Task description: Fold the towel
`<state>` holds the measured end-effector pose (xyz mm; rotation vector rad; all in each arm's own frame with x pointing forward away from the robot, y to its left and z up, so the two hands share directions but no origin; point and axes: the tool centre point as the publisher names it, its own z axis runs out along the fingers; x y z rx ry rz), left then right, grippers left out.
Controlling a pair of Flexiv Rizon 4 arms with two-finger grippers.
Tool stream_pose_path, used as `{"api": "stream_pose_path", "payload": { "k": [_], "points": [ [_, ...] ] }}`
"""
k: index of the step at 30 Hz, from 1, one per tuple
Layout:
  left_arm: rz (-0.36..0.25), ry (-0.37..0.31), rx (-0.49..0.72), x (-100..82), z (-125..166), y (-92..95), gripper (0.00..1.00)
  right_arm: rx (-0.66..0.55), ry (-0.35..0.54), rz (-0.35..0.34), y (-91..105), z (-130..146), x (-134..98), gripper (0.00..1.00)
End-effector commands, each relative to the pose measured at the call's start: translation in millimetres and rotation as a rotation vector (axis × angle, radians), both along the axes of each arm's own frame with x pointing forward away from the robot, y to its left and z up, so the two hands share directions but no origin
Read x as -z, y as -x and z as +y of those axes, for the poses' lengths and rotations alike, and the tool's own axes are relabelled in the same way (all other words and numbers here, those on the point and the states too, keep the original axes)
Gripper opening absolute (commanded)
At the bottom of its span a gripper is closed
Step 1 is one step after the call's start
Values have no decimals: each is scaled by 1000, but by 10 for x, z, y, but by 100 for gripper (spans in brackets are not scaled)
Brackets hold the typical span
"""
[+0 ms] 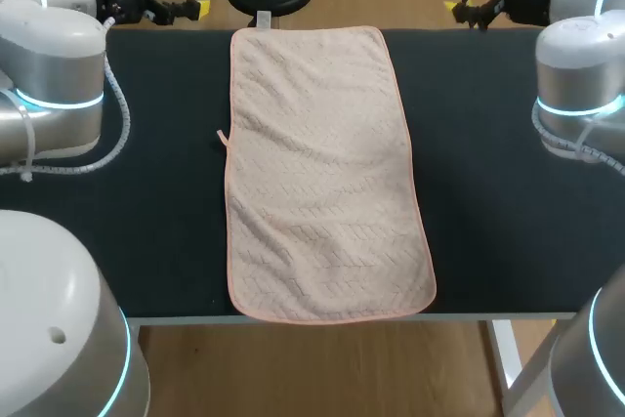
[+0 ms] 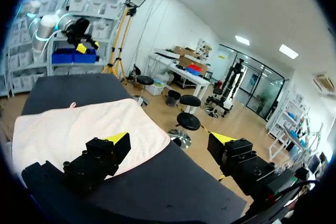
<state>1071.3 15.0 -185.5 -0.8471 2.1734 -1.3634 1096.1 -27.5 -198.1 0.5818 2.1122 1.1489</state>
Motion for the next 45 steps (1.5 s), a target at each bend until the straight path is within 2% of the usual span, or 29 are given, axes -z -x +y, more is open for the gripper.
{"api": "stream_pose_path", "payload": {
  "k": [1,4,5,7,8,9,10,26,30,32,34,36,39,43,45],
  "points": [
    [94,-371,129,-55,-51,66,100,-88,385,138,-13,105,-82,100],
    [102,-515,193,-11,-85,136,100,-131,507,153,36,197,-71,100],
    [107,-549,213,5,-89,158,100,-142,519,177,52,225,-68,100],
    [126,-606,252,47,-106,200,100,-185,574,167,101,293,-56,100],
    [127,-616,273,62,-116,225,100,-213,572,174,121,319,-49,100],
    [129,-606,287,76,-117,247,100,-213,572,174,121,319,-49,100],
    [128,-557,302,78,-103,270,100,-213,572,174,121,319,-49,100],
    [128,-557,302,78,-103,270,100,-213,572,174,121,319,-49,100],
    [128,-633,342,224,-332,358,100,-227,558,279,287,514,72,100],
    [125,-626,368,288,-446,434,100,-214,558,346,363,581,127,100],
    [136,-669,388,357,-563,511,100,-211,573,365,457,647,167,100],
    [151,-683,405,427,-656,585,100,-218,582,386,541,702,210,100],
    [183,-675,410,530,-737,678,100,-241,614,407,664,781,293,100],
    [217,-666,439,678,-810,788,100,-322,733,427,820,859,492,100],
    [233,-705,461,768,-846,836,100,-389,769,449,890,893,622,100]
  ]
}}
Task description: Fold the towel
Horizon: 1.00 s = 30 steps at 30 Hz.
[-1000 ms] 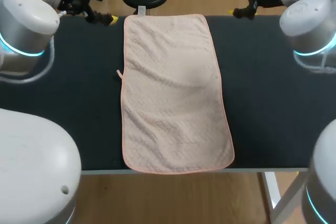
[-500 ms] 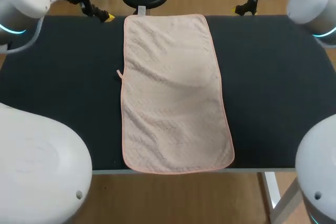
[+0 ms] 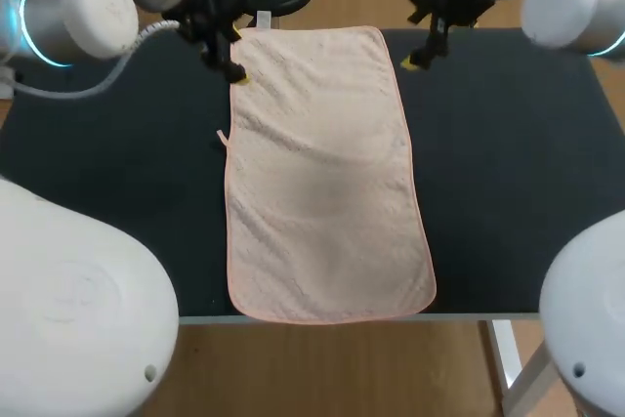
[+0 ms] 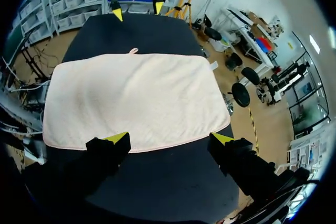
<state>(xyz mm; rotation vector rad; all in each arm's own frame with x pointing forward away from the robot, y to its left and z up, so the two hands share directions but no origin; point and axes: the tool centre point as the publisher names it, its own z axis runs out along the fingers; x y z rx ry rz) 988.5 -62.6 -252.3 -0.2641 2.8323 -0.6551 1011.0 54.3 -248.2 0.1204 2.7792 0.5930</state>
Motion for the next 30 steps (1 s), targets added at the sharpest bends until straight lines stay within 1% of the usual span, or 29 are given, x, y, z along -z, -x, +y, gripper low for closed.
{"api": "stream_pose_path", "payload": {
  "k": [1,2,3,4,5,7,8,12,14,18,21,24,25,30],
  "points": [
    [21,-71,20,139,-86,30,100,-53,241,64,68,86,185,100],
    [31,-74,23,174,-95,47,100,-65,265,55,84,92,240,100],
    [42,-75,29,205,-101,61,100,-98,276,68,109,103,300,100],
    [49,-73,41,233,-109,82,100,-102,285,80,127,110,353,100],
    [55,-89,53,264,-120,103,100,-111,296,78,138,113,395,100],
    [84,-81,67,324,-137,132,100,-126,298,94,168,125,469,100],
    [96,-95,74,363,-148,149,100,-132,302,96,179,131,503,100],
    [140,-116,100,501,-207,199,100,-137,301,113,207,155,619,100],
    [161,-129,106,598,-233,218,100,-135,309,119,218,163,679,100],
    [174,-125,132,750,-293,256,100,-119,314,127,238,164,803,100],
    [173,-151,141,882,-325,265,100,-104,315,136,234,161,902,100],
    [190,-164,140,1016,-335,258,100,-98,323,143,237,179,1004,100],
    [205,-169,138,1057,-337,257,100,-93,325,147,235,184,1033,100],
    [218,-186,145,1187,-338,259,100,-76,320,153,233,202,1142,100]
  ]
}}
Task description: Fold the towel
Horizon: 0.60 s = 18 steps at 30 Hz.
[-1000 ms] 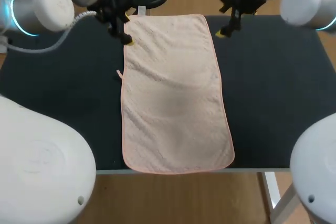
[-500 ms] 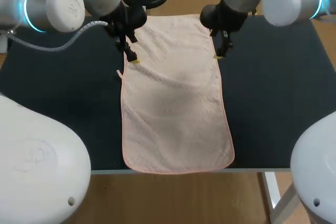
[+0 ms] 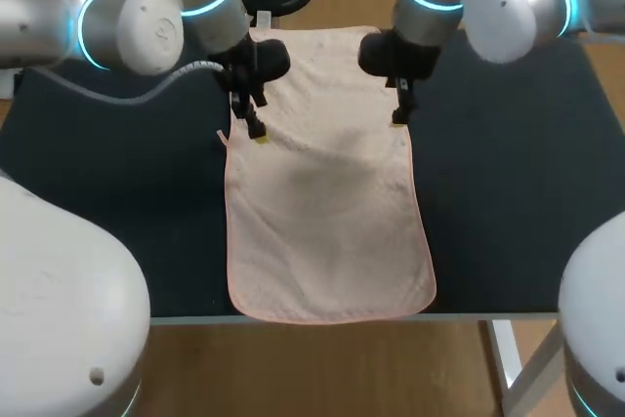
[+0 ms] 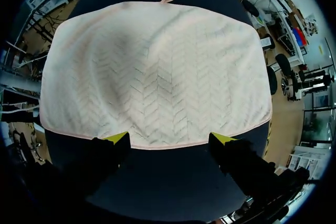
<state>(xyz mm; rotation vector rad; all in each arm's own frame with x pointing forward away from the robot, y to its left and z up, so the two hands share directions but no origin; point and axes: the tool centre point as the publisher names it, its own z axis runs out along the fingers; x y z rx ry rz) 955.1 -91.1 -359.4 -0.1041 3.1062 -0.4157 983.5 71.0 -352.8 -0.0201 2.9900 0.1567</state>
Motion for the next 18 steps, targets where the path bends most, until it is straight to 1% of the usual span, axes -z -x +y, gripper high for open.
{"api": "stream_pose_path", "payload": {
  "k": [1,5,6,7,8,18],
  "points": [
    [19,-15,1,144,-49,-77,100,8,1,5,-42,36,112,100],
    [36,-30,10,245,-39,-70,100,20,-5,13,-38,35,153,100],
    [39,-12,20,250,-38,-70,100,17,-5,13,-33,35,149,100],
    [29,-31,23,249,-30,-71,100,11,4,5,-28,28,135,100],
    [42,-19,11,242,-10,-79,100,-5,-7,1,-22,17,93,100],
    [42,-19,11,242,-10,-79,100,-5,-7,1,-22,17,93,100]
  ]
}}
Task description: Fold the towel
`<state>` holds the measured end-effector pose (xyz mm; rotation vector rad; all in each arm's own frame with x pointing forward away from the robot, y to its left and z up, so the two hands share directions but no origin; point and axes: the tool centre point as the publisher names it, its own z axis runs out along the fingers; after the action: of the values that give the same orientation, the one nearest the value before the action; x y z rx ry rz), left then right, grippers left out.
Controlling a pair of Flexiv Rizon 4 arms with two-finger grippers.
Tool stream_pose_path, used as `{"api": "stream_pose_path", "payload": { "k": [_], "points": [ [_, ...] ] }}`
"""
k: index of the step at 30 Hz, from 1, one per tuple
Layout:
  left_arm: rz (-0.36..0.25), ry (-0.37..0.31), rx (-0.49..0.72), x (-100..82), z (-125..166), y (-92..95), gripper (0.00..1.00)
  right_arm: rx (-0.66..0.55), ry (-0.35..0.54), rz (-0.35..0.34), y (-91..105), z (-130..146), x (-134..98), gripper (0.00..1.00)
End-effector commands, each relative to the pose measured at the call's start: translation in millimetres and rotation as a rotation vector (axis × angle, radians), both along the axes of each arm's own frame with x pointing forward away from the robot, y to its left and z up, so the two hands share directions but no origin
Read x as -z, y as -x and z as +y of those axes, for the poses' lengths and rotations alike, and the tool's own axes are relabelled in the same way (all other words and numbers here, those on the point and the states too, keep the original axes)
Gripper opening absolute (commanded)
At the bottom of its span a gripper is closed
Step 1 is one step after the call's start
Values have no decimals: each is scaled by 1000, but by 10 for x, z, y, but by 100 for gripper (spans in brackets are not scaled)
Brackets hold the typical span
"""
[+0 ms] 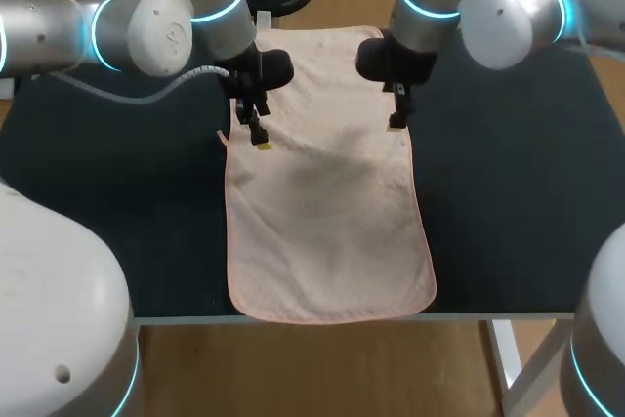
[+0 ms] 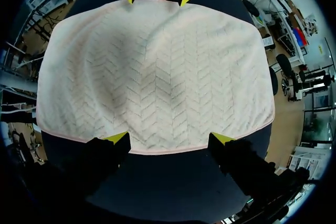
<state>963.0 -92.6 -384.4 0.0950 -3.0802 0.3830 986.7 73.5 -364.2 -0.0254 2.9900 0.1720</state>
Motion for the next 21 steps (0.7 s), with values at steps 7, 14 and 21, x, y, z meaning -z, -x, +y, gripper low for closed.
{"api": "stream_pose_path", "payload": {
  "k": [7,14,21],
  "points": [
    [0,-23,18,89,4,-19,100,2,14,13,-11,19,129,100],
    [-17,-75,-2,218,71,-133,100,0,24,41,-22,57,393,100],
    [-26,-104,-20,239,148,-176,100,-5,24,54,-74,38,588,100]
  ]
}}
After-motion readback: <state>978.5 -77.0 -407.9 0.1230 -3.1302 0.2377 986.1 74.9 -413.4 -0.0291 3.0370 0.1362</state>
